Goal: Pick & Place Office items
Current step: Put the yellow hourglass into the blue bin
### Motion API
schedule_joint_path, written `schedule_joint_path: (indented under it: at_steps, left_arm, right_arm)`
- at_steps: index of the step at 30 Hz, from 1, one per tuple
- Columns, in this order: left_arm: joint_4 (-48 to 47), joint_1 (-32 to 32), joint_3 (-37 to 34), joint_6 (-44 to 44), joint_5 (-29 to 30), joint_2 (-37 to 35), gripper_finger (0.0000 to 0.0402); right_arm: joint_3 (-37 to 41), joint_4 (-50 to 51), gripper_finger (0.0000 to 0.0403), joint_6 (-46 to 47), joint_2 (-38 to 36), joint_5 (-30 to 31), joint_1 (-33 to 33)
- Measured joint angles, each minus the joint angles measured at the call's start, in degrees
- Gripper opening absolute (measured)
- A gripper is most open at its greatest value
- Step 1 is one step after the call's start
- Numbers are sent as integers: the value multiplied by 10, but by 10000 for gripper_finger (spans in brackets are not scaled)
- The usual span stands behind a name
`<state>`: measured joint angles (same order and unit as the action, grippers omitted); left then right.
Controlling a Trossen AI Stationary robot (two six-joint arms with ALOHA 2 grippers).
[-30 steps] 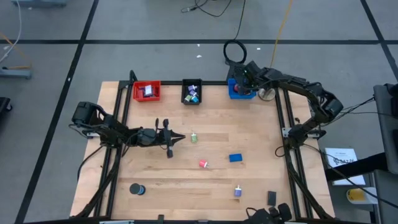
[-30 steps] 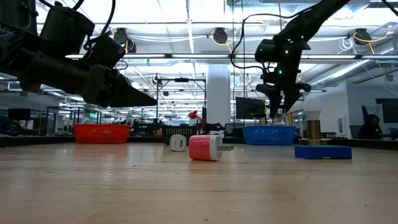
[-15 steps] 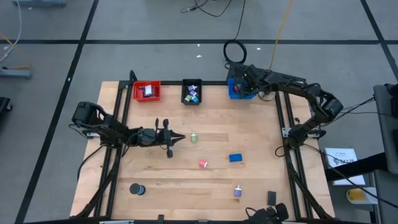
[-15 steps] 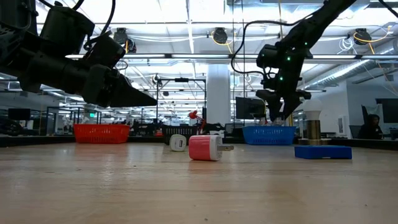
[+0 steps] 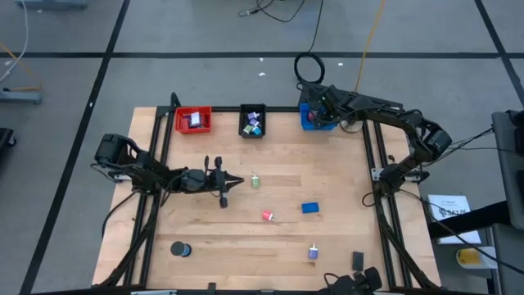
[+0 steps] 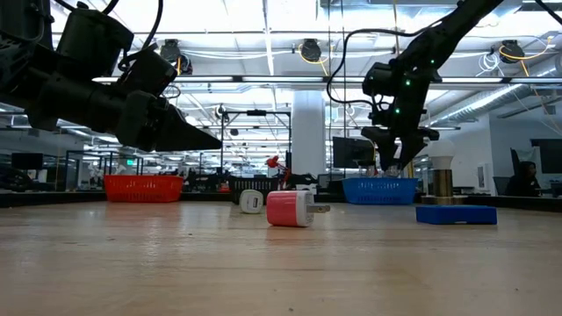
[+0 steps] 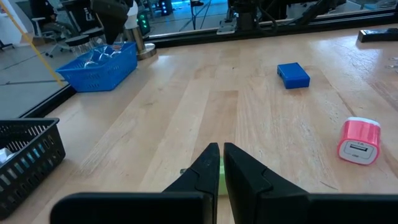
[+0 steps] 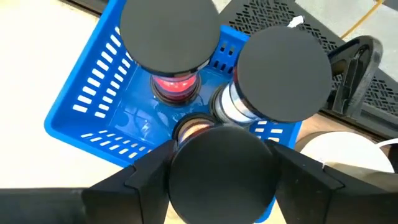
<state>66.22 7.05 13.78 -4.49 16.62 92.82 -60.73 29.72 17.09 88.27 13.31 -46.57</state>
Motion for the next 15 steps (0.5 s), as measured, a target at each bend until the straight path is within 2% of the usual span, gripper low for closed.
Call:
schedule_joint_path:
  at_steps: [3, 11, 15]
  left_arm:
    - [0, 0, 0, 0, 0, 0, 31]
    - [0, 0, 0, 0, 0, 0, 31]
    - [0, 0, 0, 0, 0, 0, 31]
  right_arm:
    - [0, 0, 240, 0, 0, 17, 0]
    - [0, -11, 286, -2, 0, 18, 1]
    - [0, -20, 294, -4, -8, 17, 1]
